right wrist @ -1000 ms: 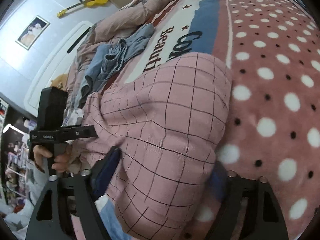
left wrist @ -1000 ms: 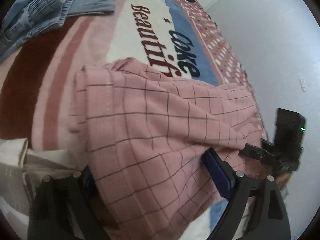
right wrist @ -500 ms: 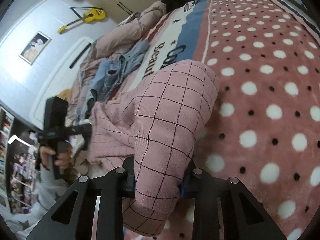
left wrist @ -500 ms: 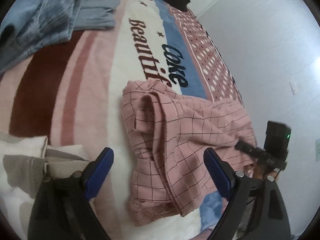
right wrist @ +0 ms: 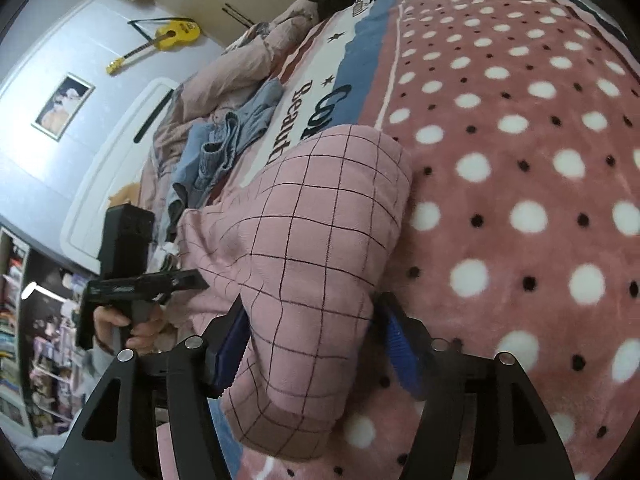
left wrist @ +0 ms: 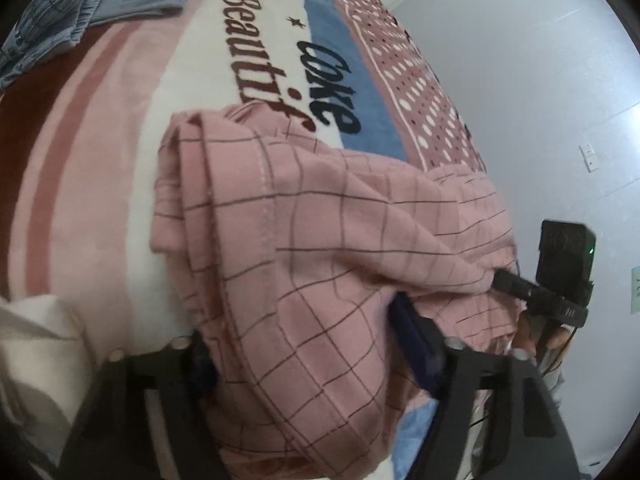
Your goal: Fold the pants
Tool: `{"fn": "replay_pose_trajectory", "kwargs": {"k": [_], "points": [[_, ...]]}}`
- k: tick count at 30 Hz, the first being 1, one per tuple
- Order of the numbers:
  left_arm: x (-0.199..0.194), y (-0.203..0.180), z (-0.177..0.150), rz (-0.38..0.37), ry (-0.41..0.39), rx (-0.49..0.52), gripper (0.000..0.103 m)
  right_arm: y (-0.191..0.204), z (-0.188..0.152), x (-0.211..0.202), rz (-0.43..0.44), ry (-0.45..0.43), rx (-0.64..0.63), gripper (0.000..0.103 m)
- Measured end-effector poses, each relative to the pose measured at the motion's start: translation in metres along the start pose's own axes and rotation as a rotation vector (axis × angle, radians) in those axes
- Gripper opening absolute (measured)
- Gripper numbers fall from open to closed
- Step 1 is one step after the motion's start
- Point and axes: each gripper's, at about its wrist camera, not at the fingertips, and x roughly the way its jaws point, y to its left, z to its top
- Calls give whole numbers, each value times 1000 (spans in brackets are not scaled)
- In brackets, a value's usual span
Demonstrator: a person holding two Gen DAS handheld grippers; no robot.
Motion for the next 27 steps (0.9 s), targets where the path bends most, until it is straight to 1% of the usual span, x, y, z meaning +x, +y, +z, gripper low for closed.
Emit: {"fn": "replay_pose_trajectory", "kwargs": {"k": [1, 3, 5, 6, 9, 10, 11, 13, 15, 19, 22, 23, 25, 27], "points": [[0, 0, 0, -9, 0, -2, 54, -2, 0, -1, 23, 4, 8, 63], [-1, 0, 0, -17, -8, 3, 38, -7, 1, 1, 59, 12, 31, 64], [-3, -2, 0, -27, -23, 8, 30, -11, 3, 0, 61, 5, 45, 63], [-7, -4, 0, -31, -39, 17, 27, -10, 3, 0, 69, 4, 47, 63], [-21, -12, -1, -45, -76, 45, 24, -8, 4, 5, 91, 10, 46, 64], [-27, -14, -2, -51, -84, 57, 24, -5, 3, 9, 100, 20, 40, 52], [-33, -17, -3, -50, -96, 71, 23, -1, 3, 13, 102, 27, 37, 35], [-45, -24, -3, -37, -115, 90, 23, 13, 2, 16, 73, 10, 6, 29], [-65, -29, -6, -22, -144, 106, 23, 27, 3, 13, 81, -11, -11, 27], [-118, -30, -13, -4, -207, 133, 23, 78, 8, 3, 113, -45, -89, 27], [-173, -23, -22, 17, -273, 149, 23, 129, 12, 2, 138, -53, -166, 27], [-185, -21, -24, 26, -288, 152, 23, 150, 13, 5, 145, -50, -194, 27], [-225, -11, -34, 64, -328, 158, 23, 185, 13, 14, 158, -36, -243, 27], [-253, 5, -43, 91, -342, 152, 23, 221, 13, 27, 156, -14, -295, 27]]}}
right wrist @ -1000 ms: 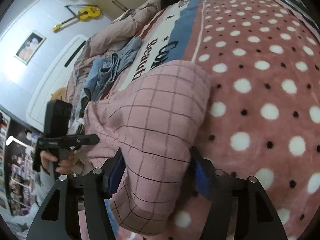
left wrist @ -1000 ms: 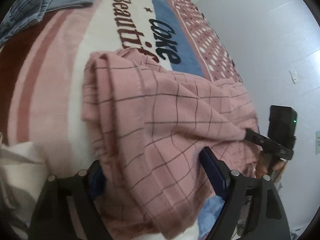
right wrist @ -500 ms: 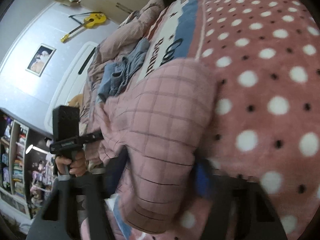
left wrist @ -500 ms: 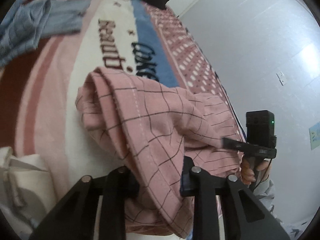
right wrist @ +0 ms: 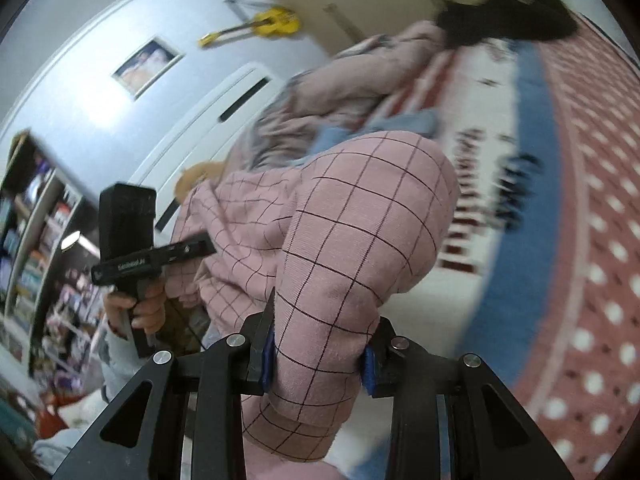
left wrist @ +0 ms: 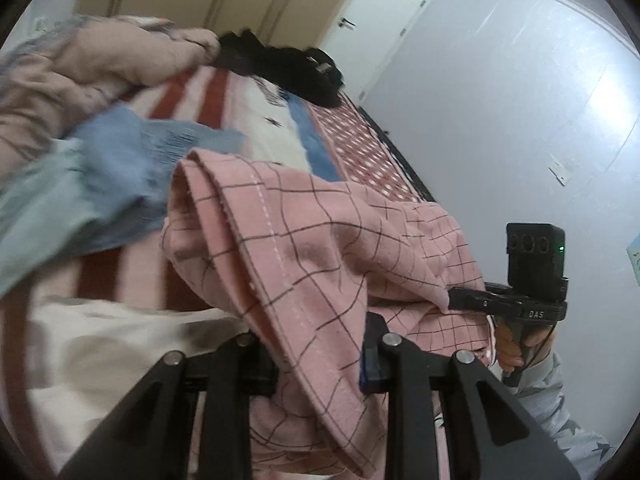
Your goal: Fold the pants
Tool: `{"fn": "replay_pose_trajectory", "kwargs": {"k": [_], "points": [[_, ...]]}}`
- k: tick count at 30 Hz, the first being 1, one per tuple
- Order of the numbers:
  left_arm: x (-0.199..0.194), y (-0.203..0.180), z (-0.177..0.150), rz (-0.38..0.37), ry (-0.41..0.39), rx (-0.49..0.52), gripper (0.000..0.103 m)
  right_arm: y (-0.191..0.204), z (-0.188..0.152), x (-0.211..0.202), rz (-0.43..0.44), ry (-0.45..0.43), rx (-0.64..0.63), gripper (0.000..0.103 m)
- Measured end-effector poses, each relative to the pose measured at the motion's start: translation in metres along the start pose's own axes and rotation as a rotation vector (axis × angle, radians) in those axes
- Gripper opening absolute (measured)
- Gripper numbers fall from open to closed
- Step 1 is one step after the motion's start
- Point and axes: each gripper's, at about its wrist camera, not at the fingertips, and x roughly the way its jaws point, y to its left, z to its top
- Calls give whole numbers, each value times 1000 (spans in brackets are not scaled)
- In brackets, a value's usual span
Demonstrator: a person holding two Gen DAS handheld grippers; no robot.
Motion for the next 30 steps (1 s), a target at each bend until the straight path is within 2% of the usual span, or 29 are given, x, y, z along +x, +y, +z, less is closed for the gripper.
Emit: {"fn": "replay_pose_trajectory", "kwargs": {"k": [5, 9, 16, 19, 21, 22, 24, 26, 30], "points": [[-44, 58, -10, 84, 10, -46, 23, 64, 9, 58, 20, 79, -76, 27], [-46, 100, -22, 131, 34, -95, 23, 92, 4, 105, 25, 135, -105, 27], [-28, 164, -41, 174, 104, -157, 24, 80, -8, 186, 16, 265, -70, 26], [-4, 186, -53, 174, 162, -178, 27, 67, -18, 209, 0, 324, -59, 26], [12, 200, -64, 175, 199, -188, 40, 60, -27, 219, -29, 357, -79, 27], [14, 203, -69, 178, 210, -192, 43, 57, -32, 222, -45, 374, -97, 31], [12, 216, -76, 179, 219, -228, 61, 54, -35, 221, -51, 386, -106, 40], [-2, 221, -78, 208, 191, -242, 71, 52, -33, 208, -64, 367, -130, 51], [-40, 220, -72, 277, 114, -220, 72, 62, -19, 166, -137, 255, -236, 53]]}}
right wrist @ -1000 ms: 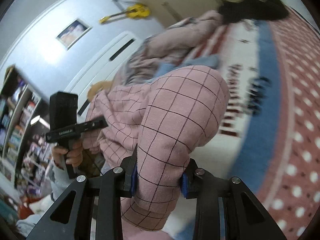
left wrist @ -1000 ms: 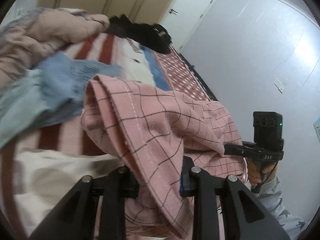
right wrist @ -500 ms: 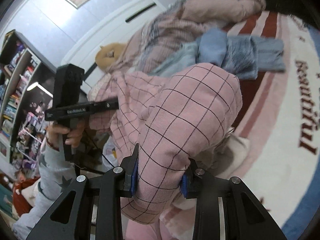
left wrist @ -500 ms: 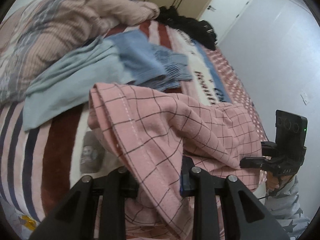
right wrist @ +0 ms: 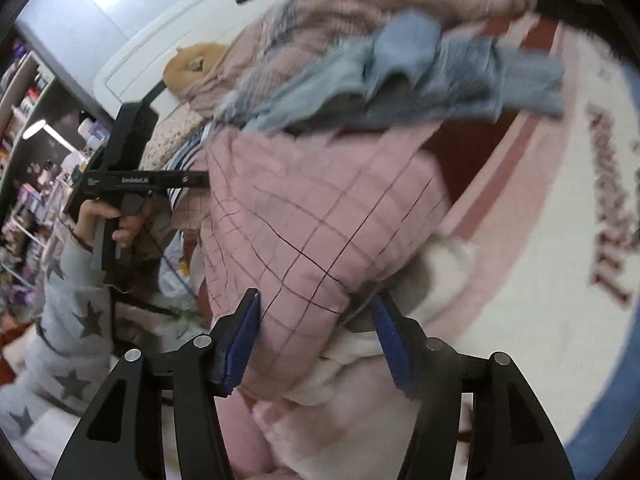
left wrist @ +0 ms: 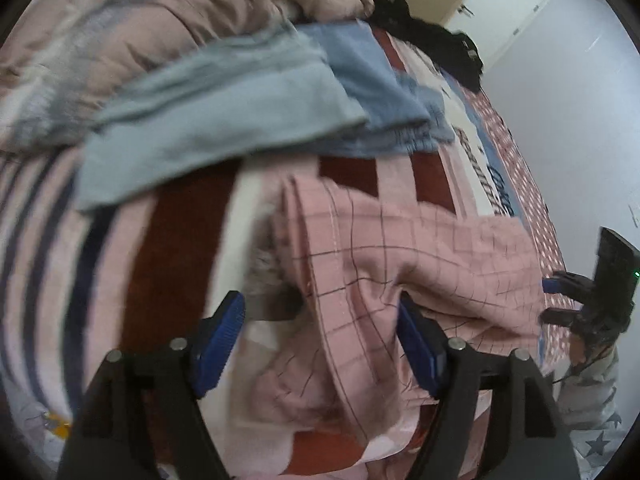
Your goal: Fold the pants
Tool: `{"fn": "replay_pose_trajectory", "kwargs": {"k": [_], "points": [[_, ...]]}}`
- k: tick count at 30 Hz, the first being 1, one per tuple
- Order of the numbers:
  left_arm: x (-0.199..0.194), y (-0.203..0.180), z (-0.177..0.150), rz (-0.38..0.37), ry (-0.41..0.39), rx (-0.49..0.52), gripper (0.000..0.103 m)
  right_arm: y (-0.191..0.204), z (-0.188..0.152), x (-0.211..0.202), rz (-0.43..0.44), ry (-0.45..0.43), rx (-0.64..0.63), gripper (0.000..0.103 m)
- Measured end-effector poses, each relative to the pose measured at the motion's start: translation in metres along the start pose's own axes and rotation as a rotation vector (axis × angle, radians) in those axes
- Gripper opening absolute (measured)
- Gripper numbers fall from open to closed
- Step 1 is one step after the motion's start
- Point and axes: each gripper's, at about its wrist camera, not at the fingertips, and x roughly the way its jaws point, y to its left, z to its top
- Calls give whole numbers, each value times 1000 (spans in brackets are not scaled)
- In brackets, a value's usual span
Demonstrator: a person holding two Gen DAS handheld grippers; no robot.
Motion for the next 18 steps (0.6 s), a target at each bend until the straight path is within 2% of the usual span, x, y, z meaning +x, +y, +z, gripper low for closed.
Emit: {"fn": "replay_pose_trajectory", "kwargs": {"k": [2, 4, 6, 8, 10, 12, 14, 18], "points": [[-19, -1, 4, -3, -65, -2, 72, 9, 4, -17, -40, -49, -59, 53], [-37, -9, 7, -67, -134, -9, 72, 17, 6, -29, -49, -88, -111, 53], [-41, -25, 11, -127, -164, 25, 72, 29, 7, -31, -46, -116, -150, 53], [-36, -42, 12, -174, -154, 74, 72, 38, 9, -24, -40, -125, -190, 53], [-20, -55, 10, -195, -111, 117, 72, 44, 8, -9, -11, -101, -209, 53], [6, -62, 10, -144, -55, 141, 72, 46, 7, 10, -5, -81, -226, 53], [26, -57, 11, -112, -26, 121, 71, 45, 6, 25, -44, -76, -245, 52], [50, -41, 16, -123, -28, 63, 71, 27, 6, 46, -76, -46, -205, 52]]}}
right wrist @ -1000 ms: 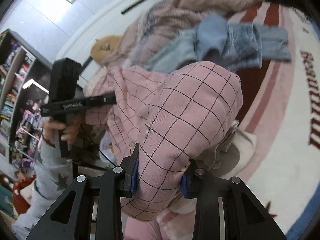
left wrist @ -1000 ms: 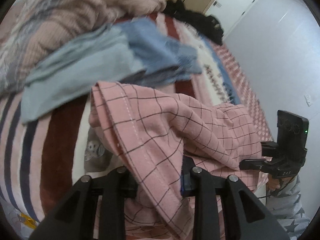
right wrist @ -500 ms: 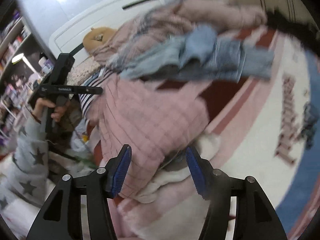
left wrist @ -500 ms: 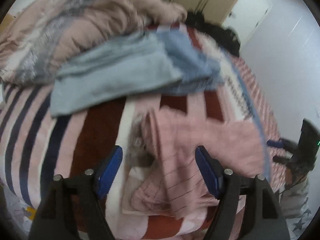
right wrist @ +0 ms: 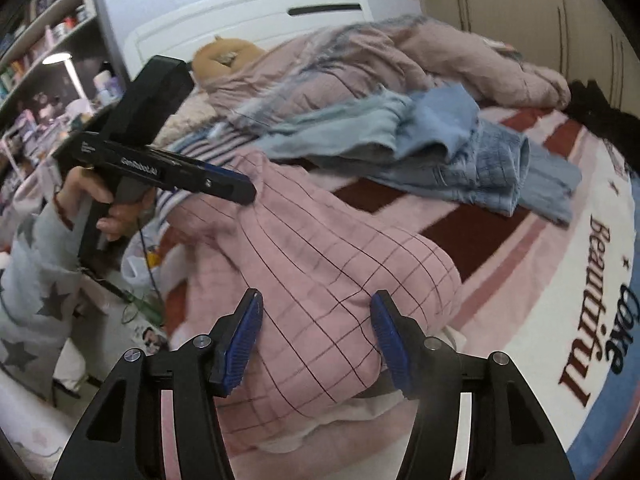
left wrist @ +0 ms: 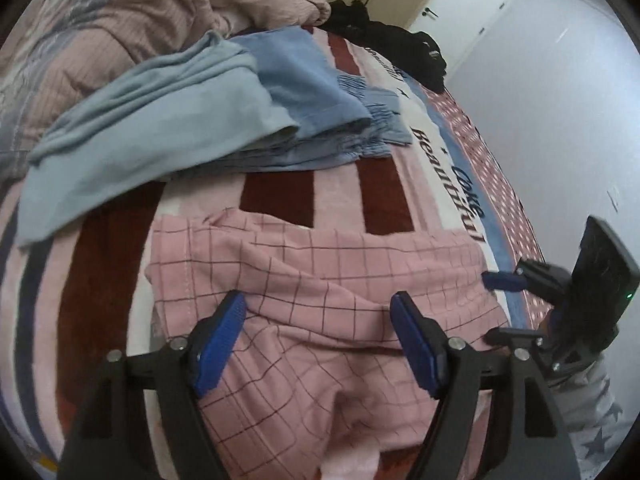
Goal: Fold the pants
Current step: 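Open the right gripper and release the folded pants onto the blanket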
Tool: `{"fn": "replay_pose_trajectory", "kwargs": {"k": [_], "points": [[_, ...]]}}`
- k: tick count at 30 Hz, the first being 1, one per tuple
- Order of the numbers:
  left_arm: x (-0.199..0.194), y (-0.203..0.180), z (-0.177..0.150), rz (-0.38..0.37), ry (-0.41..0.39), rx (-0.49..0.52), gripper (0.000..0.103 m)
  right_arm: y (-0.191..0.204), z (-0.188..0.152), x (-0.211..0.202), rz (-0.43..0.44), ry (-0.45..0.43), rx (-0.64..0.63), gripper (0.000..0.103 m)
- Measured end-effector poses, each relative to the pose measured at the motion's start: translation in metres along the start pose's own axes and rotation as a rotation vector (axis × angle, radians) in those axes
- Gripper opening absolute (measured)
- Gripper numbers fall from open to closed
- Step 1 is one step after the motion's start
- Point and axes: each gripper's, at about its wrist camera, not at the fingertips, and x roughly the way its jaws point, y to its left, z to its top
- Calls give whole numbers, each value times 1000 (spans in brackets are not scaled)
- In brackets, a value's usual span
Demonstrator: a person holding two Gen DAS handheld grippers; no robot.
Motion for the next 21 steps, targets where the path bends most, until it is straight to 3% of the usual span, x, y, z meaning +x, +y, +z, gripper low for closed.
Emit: {"fn": "replay_pose_trajectory", "kwargs": {"k": [5, 9, 13, 17, 21], "points": [[25, 4, 0, 22, 23, 16, 71, -19, -10, 19, 23, 2, 50, 53], [27, 5, 1, 21, 3, 4, 71, -15, -12, 22, -9, 3, 28, 53], [3, 2, -4, 4, -29, -20, 71, -8, -11, 6, -11, -18, 25, 53], [-29, -7, -21, 21, -74, 23, 72, 5, -13, -27, 44, -78, -10, 53], [-36, -6, -50, 10, -55, 69, 71, 20, -23, -28, 108, -29, -76, 53]]}}
